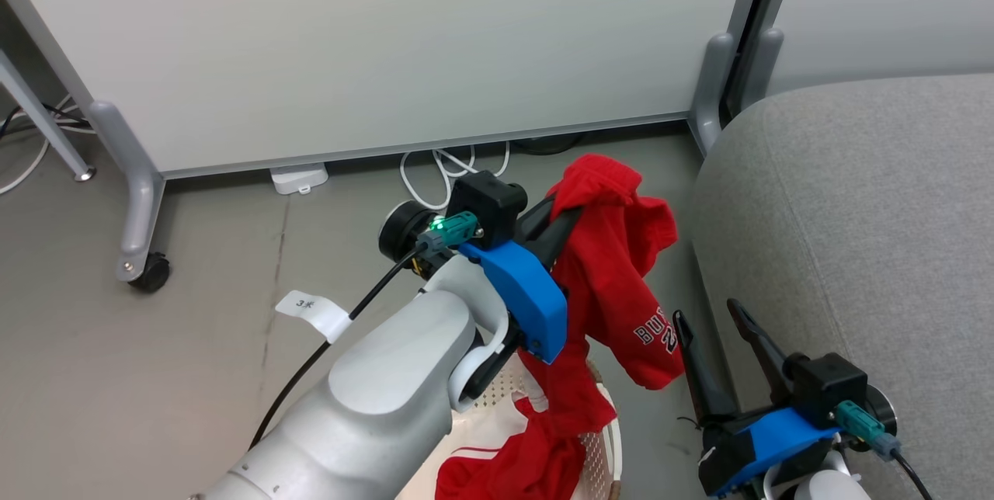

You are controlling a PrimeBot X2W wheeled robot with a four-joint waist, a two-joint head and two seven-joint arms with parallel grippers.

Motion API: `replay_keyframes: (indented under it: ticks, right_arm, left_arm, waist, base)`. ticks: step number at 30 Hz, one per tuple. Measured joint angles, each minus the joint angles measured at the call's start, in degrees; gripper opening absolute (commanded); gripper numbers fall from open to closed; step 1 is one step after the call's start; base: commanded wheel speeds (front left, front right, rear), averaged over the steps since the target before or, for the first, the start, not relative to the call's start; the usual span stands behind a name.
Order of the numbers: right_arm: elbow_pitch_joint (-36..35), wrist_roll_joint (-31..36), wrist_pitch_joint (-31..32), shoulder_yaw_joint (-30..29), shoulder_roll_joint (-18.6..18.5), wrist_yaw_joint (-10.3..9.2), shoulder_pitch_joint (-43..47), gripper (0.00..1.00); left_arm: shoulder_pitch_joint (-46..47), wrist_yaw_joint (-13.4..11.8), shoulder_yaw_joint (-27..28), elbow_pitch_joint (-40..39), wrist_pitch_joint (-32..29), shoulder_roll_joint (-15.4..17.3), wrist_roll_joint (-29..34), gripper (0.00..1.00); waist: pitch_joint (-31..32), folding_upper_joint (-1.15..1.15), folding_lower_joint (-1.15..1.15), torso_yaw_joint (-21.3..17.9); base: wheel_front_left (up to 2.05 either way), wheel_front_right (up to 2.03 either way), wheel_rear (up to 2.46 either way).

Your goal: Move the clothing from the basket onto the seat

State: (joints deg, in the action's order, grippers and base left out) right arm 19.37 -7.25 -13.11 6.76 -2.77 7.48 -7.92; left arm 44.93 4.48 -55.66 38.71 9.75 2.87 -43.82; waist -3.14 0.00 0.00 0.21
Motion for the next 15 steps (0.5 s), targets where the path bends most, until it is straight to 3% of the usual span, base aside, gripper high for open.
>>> replay_keyframes:
  ticks: [15]
  right_arm:
    - [0.0, -0.4, 1.3, 3.0, 0.0, 0.0, 0.9, 1.0]
  left_arm:
    - [3.0, -2.0, -8.0, -0.7, 1.0, 0.0, -6.8, 0.0]
  waist:
    - [1.4, 0.0, 0.0, -0.2]
  base:
    - [0.0, 0.0, 0.0]
